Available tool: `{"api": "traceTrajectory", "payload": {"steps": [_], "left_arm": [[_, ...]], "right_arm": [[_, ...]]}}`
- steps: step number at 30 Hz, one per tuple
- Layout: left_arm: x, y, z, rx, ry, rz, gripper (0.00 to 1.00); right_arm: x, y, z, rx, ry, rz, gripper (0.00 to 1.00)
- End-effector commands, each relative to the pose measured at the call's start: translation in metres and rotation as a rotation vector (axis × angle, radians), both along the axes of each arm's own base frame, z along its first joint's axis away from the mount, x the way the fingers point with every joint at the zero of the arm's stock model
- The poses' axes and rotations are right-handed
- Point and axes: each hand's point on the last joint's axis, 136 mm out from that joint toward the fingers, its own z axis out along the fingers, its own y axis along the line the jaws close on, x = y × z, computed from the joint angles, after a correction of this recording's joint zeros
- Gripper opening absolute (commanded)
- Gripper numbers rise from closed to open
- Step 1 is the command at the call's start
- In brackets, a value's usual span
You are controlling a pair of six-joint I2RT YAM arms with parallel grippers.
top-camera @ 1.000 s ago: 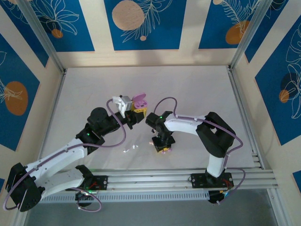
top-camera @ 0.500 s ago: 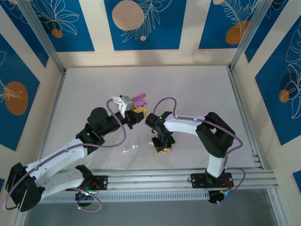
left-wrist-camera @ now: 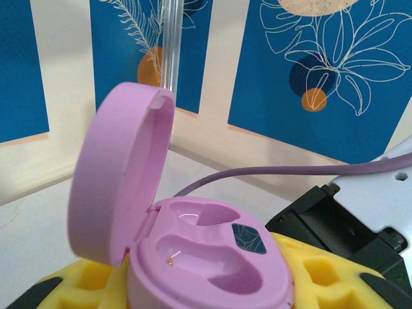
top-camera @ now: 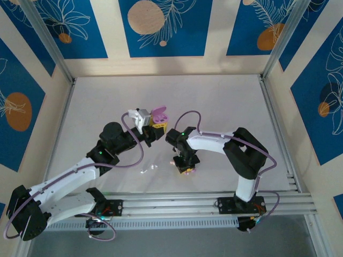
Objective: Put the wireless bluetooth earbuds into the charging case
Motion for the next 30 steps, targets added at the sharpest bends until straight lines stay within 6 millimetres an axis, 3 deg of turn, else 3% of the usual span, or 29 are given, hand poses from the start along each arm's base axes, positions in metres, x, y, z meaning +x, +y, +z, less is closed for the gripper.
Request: {"api": "traceTrajectory", "payload": {"steps": [1, 4, 9, 12, 17, 24, 30], "left_arm": [[0.001, 0.005, 0.015, -0.021, -0.030, 0.017, 0.28], [0.001, 0.006, 0.014, -0.018, -0.030, 0.018, 0.27], [0.003, 0.002, 0.007, -0.009, -0.018, 0.013, 0.28], [0.005, -0.003, 0.003, -0.009, -0.007, -0.002, 0.27], [0.006, -0.011, -0.007, 0.000, 0.007, -0.035, 0.28], [0.005, -0.018, -0.021, 0.040, 0.000, -0.071, 0.28], [0.001, -0.022, -0.032, 0.095, -0.028, -0.103, 0.27]], "right_arm": [[-0.002, -0.005, 0.015, 0.022, -0.008, -0.016, 0.20], [0.011, 0.007, 0.039, 0.184, -0.038, -0.076, 0.20], [0.039, 0.027, 0.107, 0.675, -0.021, -0.239, 0.21], [0.056, 0.023, 0.150, 0.942, 0.026, -0.315, 0.21], [0.072, 0.013, 0.206, 1.239, 0.110, -0.320, 0.21], [0.085, -0.006, 0.240, 1.391, 0.179, -0.326, 0.21], [0.089, -0.009, 0.251, 1.404, 0.201, -0.341, 0.22]]}}
